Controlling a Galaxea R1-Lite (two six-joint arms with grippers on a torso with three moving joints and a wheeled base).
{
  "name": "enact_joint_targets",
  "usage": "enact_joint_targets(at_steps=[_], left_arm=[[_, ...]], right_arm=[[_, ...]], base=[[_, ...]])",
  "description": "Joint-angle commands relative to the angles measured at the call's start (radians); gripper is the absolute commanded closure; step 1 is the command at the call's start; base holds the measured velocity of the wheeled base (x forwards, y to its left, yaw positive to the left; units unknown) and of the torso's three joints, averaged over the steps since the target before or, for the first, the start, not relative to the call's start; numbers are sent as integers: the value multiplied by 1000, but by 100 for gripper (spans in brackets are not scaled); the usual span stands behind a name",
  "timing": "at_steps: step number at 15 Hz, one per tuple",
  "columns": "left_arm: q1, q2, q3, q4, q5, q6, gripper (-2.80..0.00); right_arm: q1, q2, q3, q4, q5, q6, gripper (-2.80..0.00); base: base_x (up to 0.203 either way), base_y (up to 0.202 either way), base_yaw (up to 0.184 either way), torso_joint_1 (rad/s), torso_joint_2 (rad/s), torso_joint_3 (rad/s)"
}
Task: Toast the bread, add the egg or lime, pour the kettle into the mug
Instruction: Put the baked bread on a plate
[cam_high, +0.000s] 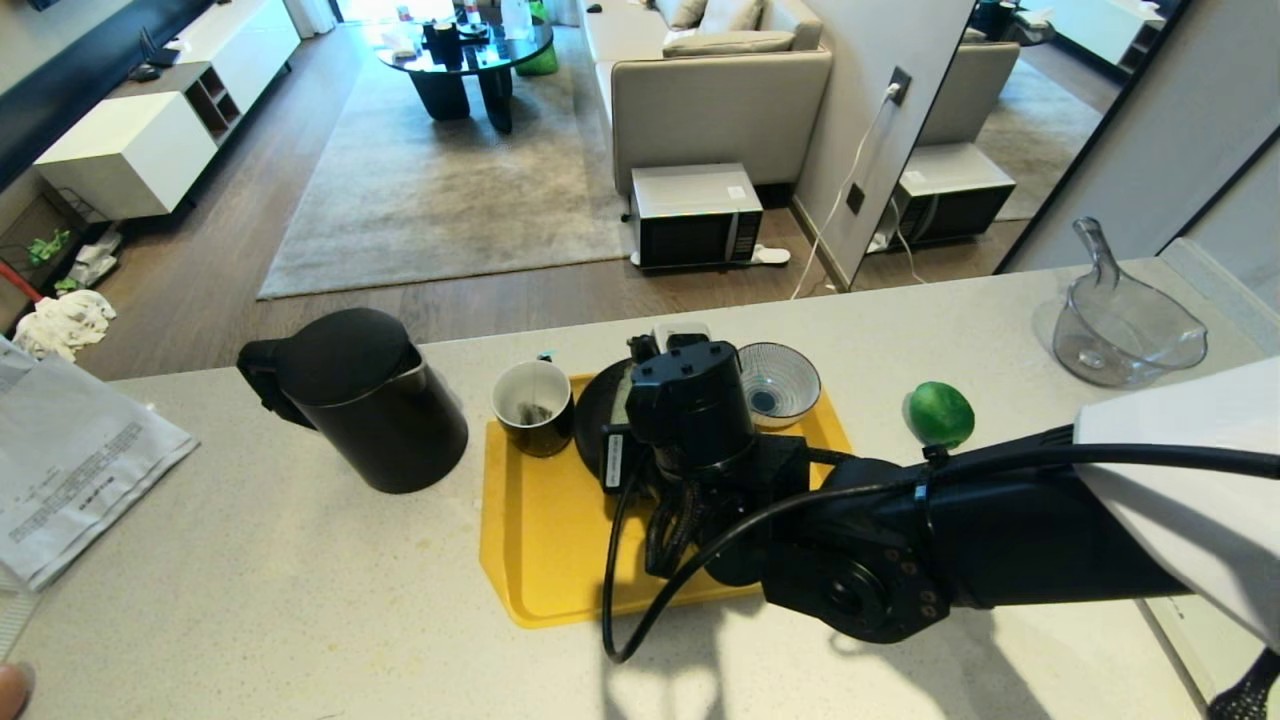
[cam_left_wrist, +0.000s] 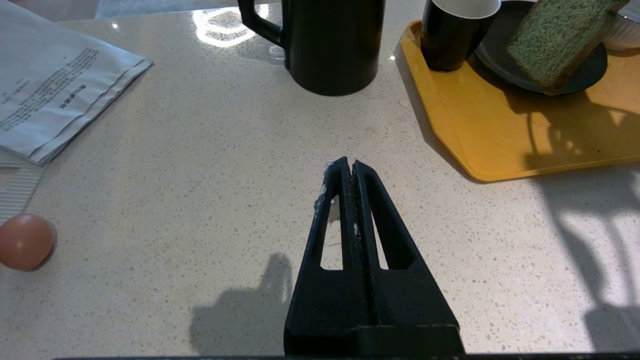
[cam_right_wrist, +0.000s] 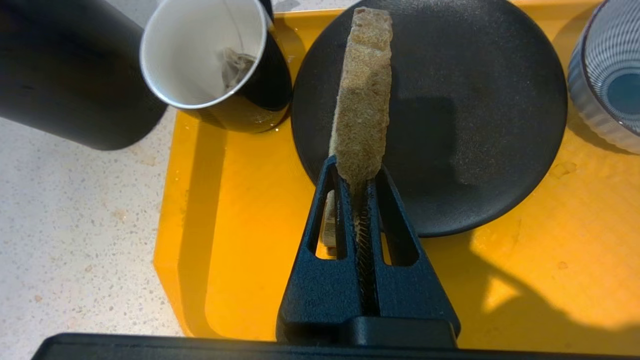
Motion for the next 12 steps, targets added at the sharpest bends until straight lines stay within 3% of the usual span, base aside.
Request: enact_joint_targets(at_steps=[1, 12], left_arm=[[0, -2, 17, 0, 0, 0, 0], [0, -2, 17, 0, -1, 0, 0]], right_arm=[[-20, 17, 6, -4, -3, 4, 0], [-128, 34, 92, -12, -7, -3, 0]], base=[[0, 0, 0, 0, 0, 0], [0, 0, 0, 0, 0, 0]])
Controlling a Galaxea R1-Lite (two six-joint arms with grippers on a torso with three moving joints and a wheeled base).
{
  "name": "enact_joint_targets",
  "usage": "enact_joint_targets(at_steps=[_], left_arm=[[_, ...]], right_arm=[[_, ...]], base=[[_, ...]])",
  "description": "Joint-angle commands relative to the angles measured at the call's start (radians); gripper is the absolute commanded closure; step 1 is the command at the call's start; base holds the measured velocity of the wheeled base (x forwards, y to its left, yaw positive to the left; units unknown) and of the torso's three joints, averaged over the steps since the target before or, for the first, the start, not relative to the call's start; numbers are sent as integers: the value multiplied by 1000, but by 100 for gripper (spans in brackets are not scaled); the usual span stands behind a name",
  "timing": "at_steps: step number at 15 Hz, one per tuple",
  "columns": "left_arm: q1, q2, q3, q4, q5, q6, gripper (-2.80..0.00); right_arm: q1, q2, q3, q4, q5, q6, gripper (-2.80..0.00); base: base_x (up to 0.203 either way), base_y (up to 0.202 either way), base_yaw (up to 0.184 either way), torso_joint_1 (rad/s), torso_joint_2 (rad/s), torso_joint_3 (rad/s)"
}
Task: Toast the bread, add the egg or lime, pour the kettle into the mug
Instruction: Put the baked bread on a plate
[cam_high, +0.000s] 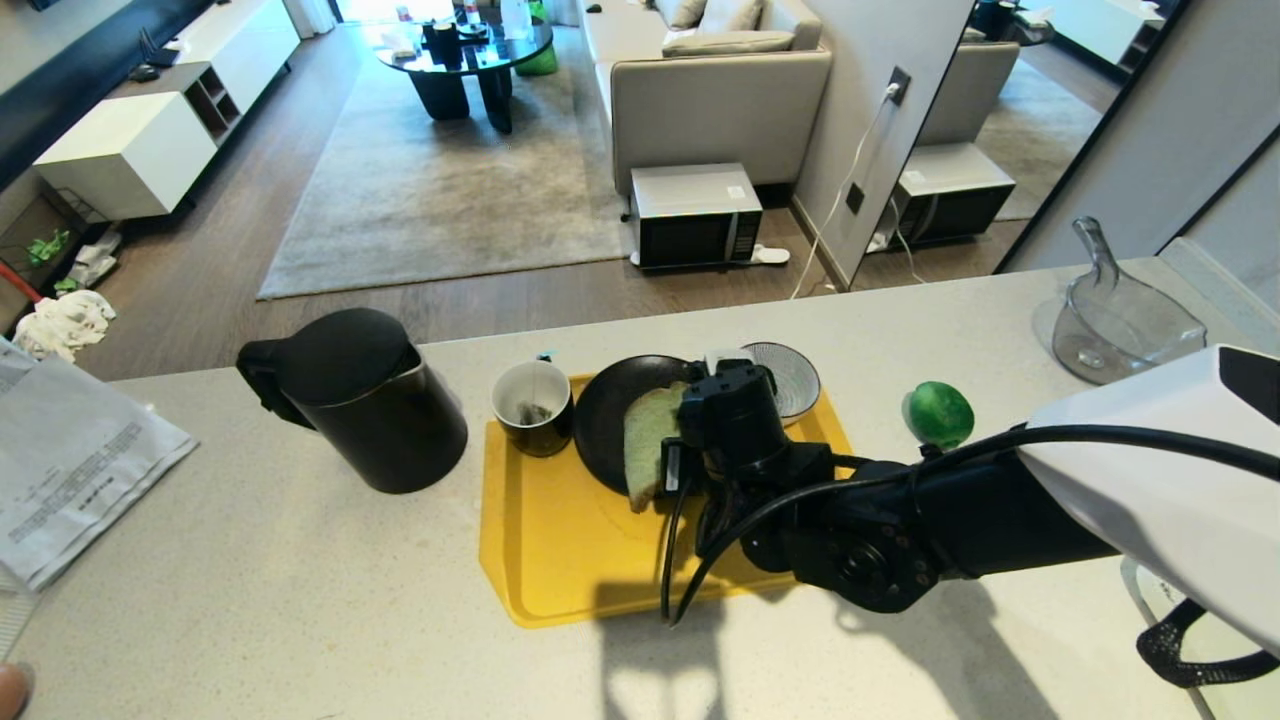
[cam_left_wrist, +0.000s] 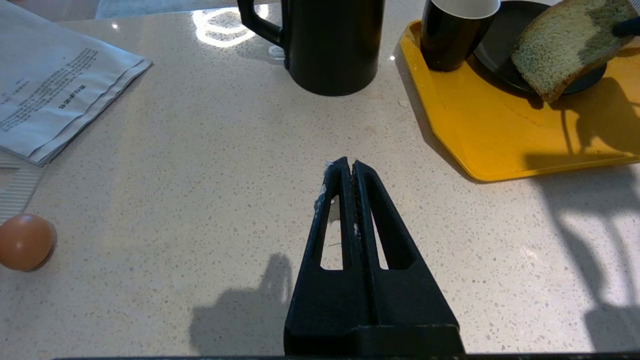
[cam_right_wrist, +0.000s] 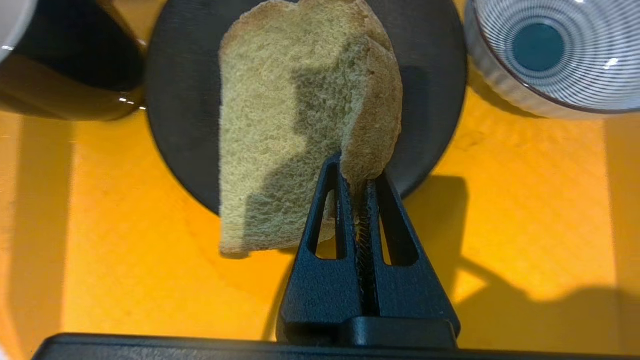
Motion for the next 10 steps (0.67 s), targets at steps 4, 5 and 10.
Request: enact_joint_targets(at_steps=[4, 5, 10], left_arm=[[0, -2, 17, 0, 0, 0, 0], [0, -2, 17, 0, 1, 0, 0], [0, -2, 17, 0, 0, 0, 0]], right_arm=[[-21, -20, 21, -3, -3, -10, 0], [-21, -19, 23, -3, -3, -12, 0], [-23, -19, 76, -3, -2, -12, 0]], base=[[0, 0, 0, 0, 0, 0], [0, 0, 0, 0, 0, 0], [0, 0, 0, 0, 0, 0]])
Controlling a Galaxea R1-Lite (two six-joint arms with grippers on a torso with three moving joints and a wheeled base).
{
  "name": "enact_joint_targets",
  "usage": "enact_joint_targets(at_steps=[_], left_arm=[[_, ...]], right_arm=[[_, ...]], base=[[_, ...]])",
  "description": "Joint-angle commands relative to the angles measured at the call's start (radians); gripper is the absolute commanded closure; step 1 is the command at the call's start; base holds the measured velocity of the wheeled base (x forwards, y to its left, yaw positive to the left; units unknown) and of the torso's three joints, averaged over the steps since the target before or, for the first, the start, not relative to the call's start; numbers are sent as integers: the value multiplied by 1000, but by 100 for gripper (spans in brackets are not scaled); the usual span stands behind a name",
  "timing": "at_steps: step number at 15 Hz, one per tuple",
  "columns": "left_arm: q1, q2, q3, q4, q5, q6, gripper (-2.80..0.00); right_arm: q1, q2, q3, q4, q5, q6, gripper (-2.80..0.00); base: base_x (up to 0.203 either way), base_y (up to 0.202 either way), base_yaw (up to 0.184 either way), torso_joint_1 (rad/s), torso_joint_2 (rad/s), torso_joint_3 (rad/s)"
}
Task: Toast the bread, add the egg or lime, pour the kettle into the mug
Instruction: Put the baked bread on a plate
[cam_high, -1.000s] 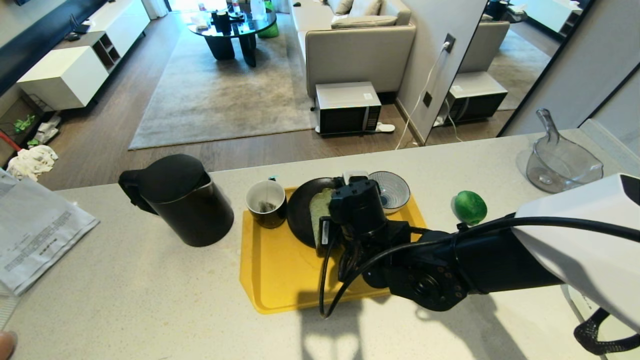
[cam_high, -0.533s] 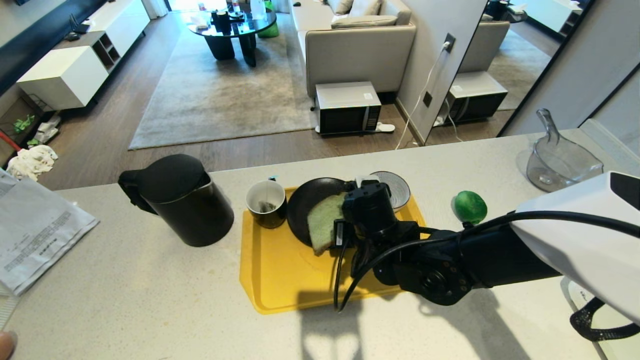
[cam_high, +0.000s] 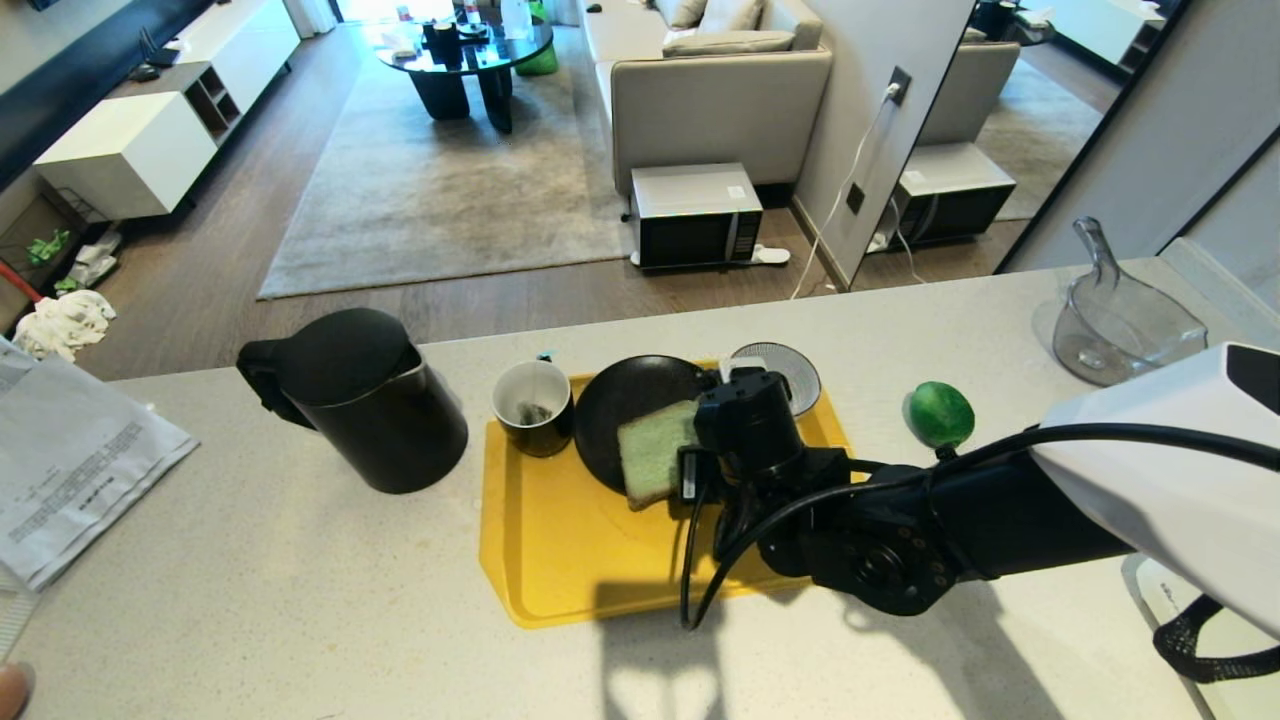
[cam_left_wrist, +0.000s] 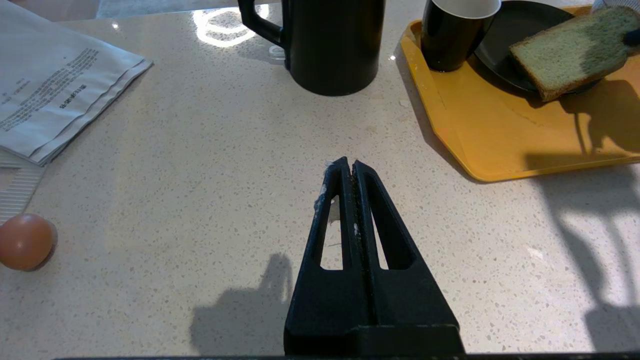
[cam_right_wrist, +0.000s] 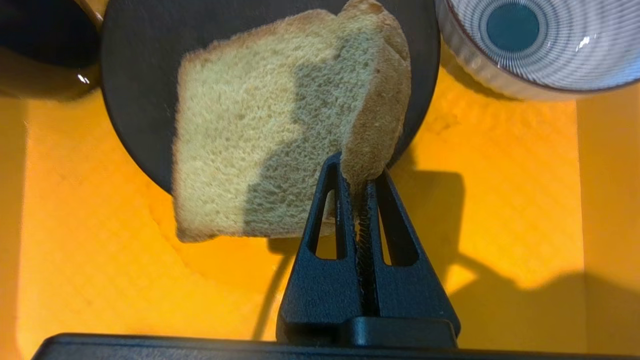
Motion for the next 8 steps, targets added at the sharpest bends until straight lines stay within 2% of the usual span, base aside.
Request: enact_joint_targets(at_steps=[1, 8], left_arm=[[0, -2, 17, 0, 0, 0, 0], [0, -2, 17, 0, 1, 0, 0]], right_arm=[[-2, -2, 30, -4, -3, -8, 0], [-1, 1, 29, -8, -3, -41, 0]], base=[[0, 0, 0, 0, 0, 0], [0, 0, 0, 0, 0, 0]])
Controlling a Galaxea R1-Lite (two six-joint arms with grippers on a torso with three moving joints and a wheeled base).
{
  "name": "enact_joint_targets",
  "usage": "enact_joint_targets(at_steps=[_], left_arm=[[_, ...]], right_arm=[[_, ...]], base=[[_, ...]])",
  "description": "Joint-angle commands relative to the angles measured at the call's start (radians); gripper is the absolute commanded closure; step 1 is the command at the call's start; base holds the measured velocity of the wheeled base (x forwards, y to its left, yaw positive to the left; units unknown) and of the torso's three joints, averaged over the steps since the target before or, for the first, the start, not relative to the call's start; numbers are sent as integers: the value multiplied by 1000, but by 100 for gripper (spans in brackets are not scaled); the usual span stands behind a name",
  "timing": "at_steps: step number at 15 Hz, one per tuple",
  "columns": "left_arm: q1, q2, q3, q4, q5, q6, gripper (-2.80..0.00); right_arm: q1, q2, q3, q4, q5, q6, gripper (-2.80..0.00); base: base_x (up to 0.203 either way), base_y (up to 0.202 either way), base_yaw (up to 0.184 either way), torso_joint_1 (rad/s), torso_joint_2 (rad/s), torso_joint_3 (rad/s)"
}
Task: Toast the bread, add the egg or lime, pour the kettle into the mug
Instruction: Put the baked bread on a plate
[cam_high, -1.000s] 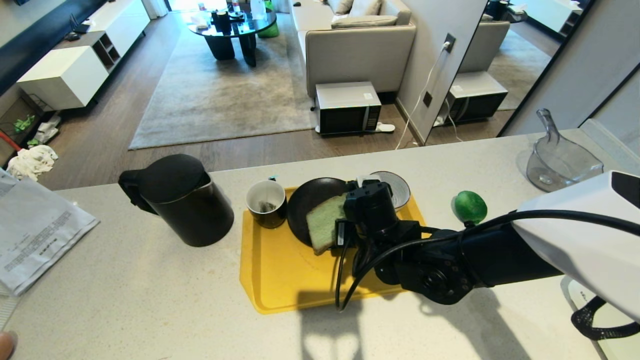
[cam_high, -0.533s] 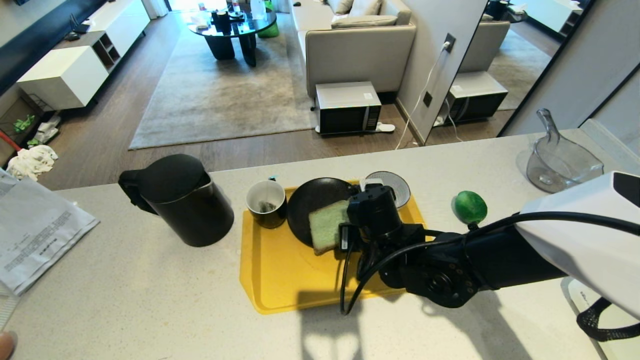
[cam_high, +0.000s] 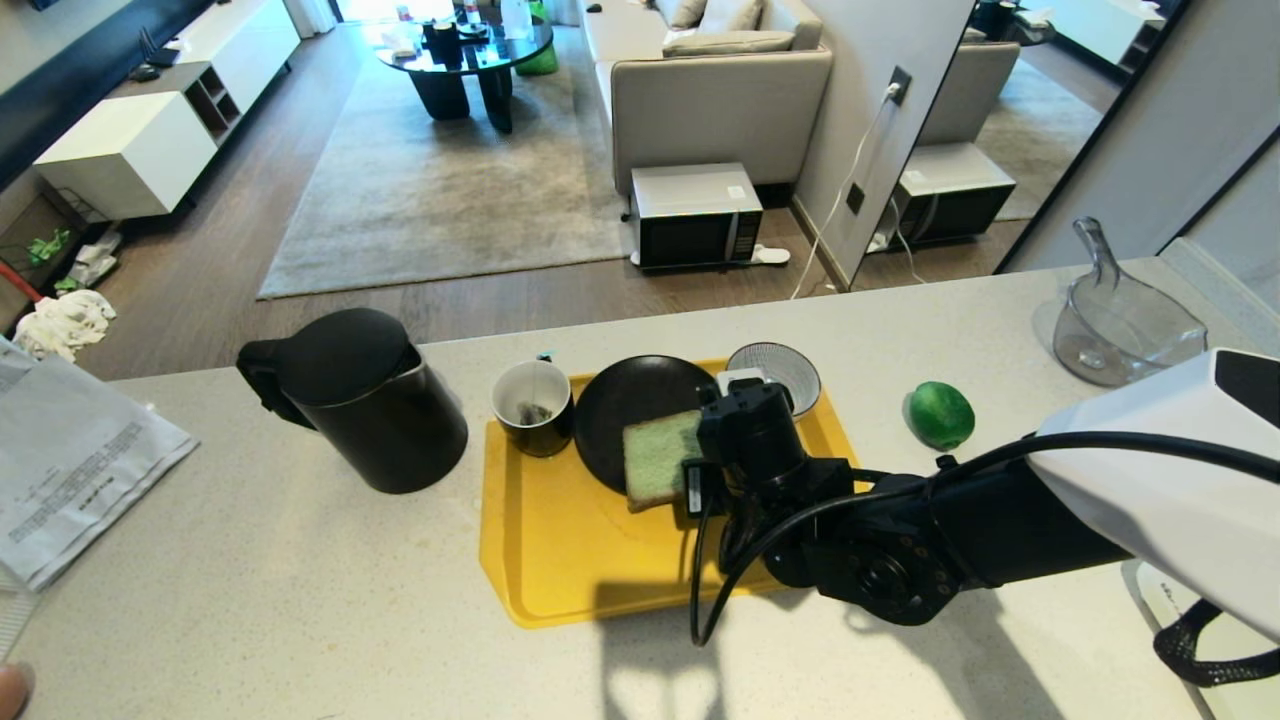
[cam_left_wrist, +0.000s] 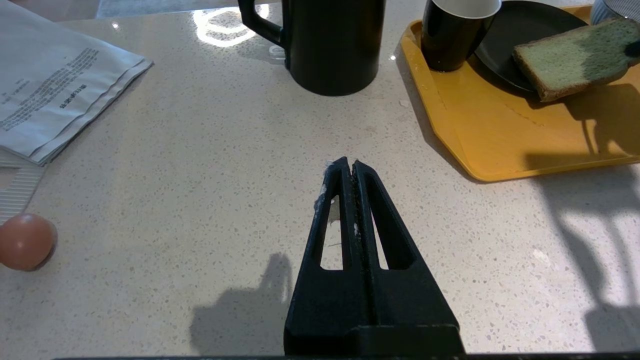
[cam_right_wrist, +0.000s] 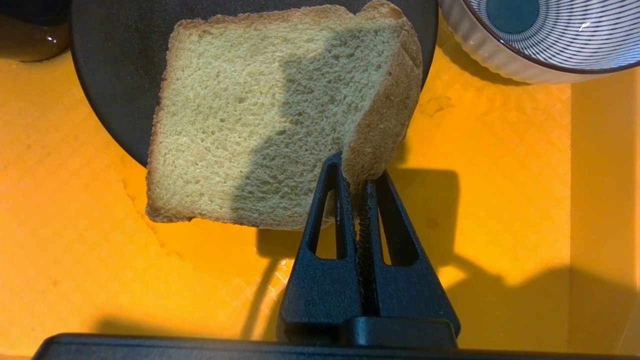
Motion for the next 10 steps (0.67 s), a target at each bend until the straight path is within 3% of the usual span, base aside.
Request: enact_joint_targets(at_steps=[1, 2, 3, 10], left_arm=[[0, -2, 17, -2, 0, 0, 0], [0, -2, 17, -1, 0, 0, 0], [0, -2, 17, -2, 1, 0, 0], [0, -2, 17, -1, 0, 0, 0]], right_arm=[[2, 2, 0, -3, -4, -5, 0], [2, 3, 0, -6, -4, -10, 0], [2, 5, -3, -6, -4, -11, -280], [2, -4, -4, -6, -5, -34, -280]], base=[[0, 0, 0, 0, 0, 0], [0, 0, 0, 0, 0, 0], [0, 0, 0, 0, 0, 0], [0, 0, 0, 0, 0, 0]])
